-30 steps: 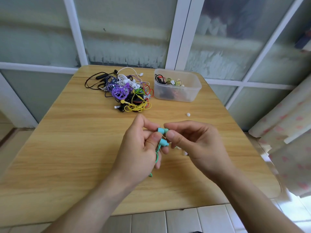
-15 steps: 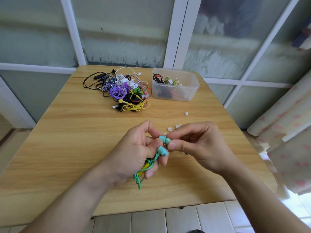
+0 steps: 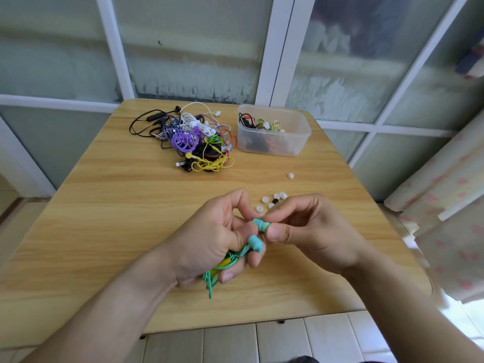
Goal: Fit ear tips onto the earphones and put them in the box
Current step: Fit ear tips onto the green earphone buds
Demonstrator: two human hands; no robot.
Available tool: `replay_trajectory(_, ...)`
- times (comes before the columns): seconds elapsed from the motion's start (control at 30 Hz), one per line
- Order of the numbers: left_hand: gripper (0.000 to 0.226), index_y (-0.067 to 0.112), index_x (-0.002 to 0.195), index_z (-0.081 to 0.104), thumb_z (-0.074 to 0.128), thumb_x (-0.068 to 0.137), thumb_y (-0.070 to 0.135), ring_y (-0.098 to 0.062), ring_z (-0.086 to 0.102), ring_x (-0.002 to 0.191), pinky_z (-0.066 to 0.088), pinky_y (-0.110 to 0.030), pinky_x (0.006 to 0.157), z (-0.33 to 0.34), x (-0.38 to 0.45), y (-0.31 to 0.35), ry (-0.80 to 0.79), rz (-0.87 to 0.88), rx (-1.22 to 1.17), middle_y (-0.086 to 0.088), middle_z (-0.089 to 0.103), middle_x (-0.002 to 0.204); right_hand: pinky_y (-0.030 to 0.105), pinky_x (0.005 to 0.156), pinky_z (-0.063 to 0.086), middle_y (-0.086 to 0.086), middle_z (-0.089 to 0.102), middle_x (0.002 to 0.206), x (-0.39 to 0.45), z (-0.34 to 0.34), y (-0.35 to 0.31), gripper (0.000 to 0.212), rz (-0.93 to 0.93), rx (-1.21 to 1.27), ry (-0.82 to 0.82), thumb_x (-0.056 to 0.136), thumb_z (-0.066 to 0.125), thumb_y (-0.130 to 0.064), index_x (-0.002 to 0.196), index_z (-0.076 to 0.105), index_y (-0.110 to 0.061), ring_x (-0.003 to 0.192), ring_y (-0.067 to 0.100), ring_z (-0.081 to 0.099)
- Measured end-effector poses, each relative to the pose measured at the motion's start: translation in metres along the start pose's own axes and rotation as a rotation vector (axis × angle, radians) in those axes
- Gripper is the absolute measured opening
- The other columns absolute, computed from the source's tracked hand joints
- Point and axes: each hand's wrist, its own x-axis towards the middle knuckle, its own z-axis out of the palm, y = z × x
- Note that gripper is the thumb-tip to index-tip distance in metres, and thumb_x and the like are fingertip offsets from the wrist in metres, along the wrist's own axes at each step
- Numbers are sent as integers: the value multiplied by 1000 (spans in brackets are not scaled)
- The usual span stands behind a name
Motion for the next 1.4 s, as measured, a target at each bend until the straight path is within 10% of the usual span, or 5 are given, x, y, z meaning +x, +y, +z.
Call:
replay_trajectory(0.3,22,9,86,32,40,98,-8,-18,38,25,29,-17,35,-1,-2,7,195,146,286,-17,60,56,29,66,54,15,72,85,7,20,10,17,187,444,41,70,73,-9,86,77,-7,62,28,65)
replay_trajectory(0.77,11,6,92,39,42,100,-1,-20,41,27,32,-20,39,1,3,0,411,122,291,-14,62,57,36,72,59,-6,77,80,6,23,11,12,-307,-489,392,78,80,-14,89,78,-19,73,18,72)
replay_trajectory(1.4,17,5,95,61,53,95,19,-21,50,40,40,-21,43,4,7,-3,462,97,91,-11,70,81,21,67,54,-4,76,77,7,18,7,12,-304,-384,405,78,78,-7,86,76,-15,69,8,72)
